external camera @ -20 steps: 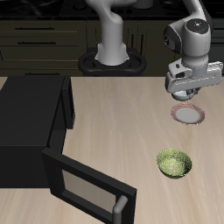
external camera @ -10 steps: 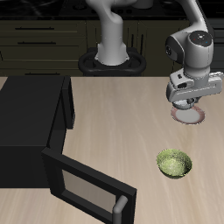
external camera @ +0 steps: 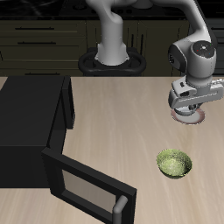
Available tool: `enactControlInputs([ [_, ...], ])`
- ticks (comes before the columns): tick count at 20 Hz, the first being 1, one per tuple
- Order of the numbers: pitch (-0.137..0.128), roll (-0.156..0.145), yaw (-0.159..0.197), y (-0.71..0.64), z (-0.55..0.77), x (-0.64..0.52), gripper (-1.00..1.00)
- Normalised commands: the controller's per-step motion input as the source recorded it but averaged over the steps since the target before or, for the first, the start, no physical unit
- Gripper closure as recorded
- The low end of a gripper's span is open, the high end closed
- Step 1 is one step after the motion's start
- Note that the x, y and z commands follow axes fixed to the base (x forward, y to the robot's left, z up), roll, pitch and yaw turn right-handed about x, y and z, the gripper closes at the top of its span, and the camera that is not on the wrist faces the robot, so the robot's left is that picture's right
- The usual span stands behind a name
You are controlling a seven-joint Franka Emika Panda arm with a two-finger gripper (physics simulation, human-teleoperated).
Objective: Place the white bowl on the plate
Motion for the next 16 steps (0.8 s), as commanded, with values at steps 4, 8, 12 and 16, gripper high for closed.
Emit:
enactControlInputs([
  [4,0.042,0.207,-0.11,0.21,-0.02,-0.32,-1.0],
  [8,0.074,0.077,-0.019,0.06,-0.04,-0.15,-1.0],
  [12,0.0,0.032,-0.009,-0.02,0.04,-0.01,-1.0],
  [16,-0.012,-0.03,-0.001,-0.07,0.02,0.06,-1.0],
])
